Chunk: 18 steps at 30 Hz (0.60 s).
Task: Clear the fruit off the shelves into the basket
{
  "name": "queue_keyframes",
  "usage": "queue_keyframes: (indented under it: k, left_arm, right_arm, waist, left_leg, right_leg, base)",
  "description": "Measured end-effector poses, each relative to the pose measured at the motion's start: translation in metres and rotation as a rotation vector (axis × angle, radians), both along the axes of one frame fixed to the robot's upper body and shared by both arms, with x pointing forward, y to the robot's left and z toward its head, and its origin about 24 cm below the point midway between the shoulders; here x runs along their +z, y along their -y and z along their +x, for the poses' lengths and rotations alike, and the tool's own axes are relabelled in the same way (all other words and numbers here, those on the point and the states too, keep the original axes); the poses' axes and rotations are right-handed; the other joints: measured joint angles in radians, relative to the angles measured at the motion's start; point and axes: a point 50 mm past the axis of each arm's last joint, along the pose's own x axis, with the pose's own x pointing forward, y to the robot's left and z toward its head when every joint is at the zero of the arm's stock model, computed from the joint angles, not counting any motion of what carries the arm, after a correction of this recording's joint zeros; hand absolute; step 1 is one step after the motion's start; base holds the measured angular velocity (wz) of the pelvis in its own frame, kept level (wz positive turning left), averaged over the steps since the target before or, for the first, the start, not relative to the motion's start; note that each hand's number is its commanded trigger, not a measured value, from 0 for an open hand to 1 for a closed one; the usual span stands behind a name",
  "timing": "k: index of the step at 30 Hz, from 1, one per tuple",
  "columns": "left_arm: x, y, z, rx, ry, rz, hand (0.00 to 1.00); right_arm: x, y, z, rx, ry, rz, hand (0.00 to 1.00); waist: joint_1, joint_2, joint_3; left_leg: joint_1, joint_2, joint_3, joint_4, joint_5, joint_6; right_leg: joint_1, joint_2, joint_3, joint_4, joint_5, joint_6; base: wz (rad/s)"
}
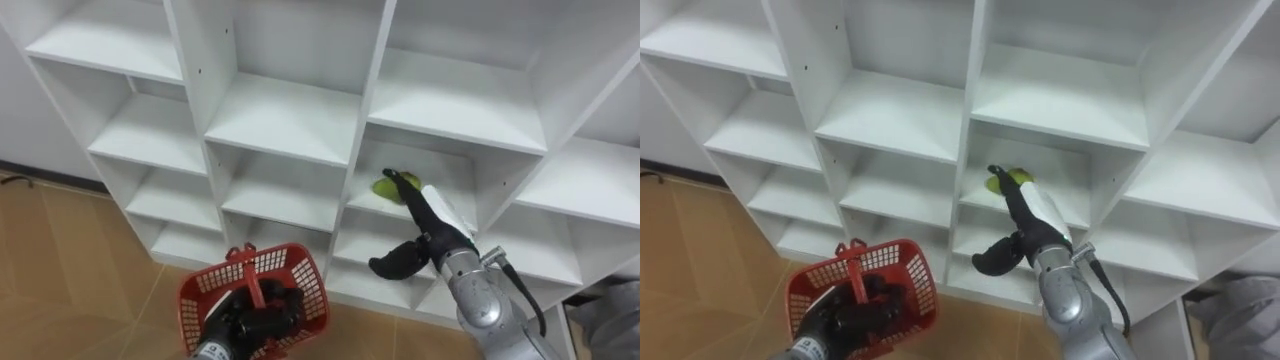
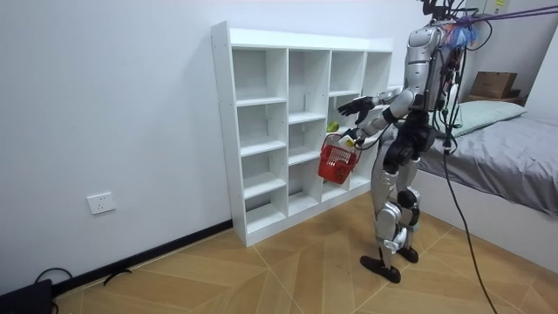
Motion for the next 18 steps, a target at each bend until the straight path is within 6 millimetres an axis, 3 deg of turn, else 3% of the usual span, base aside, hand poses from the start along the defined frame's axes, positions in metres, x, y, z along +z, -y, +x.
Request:
queue_keyframes:
  k: [3, 7, 18]
  left_arm:
    - [0.000, -0.004, -0.001, 0.005, -0.004, 0.012, 1.00]
    - [-0.002, -0.011, -0.005, 0.013, -0.018, 0.031, 1.00]
    - [-0.004, -0.034, -0.009, 0.150, -0.033, 0.032, 1.00]
  right_arm:
    - [0.000, 0.004, 0.000, -0.005, 0.003, -0.013, 0.00]
    - [0.003, 0.009, 0.001, -0.037, 0.032, -0.024, 0.00]
    - [0.019, 0.033, 0.004, -0.174, 0.148, -0.018, 0.00]
  waist:
    - [-0.011, 0.007, 0.0026]
    - [-0.031, 0.018, 0.0002]
    - [-0.034, 0.029, -0.0048]
  left_leg:
    - [0.002, 0.001, 0.001, -0.001, -0.001, 0.001]
    - [0.013, 0.000, 0.002, -0.002, -0.001, 0.001]
    - [0.026, 0.008, 0.033, -0.009, -0.001, 0.001]
  right_leg:
    - [0.001, 0.000, 0.000, 0.002, 0.000, 0.000]
    - [0.011, -0.001, 0.001, 0.003, 0.000, 0.000]
    - [0.004, 0.006, 0.039, 0.003, 0.002, -0.002]
  base:
    - [0.00]
    - [0.00]
    - [-0.10]
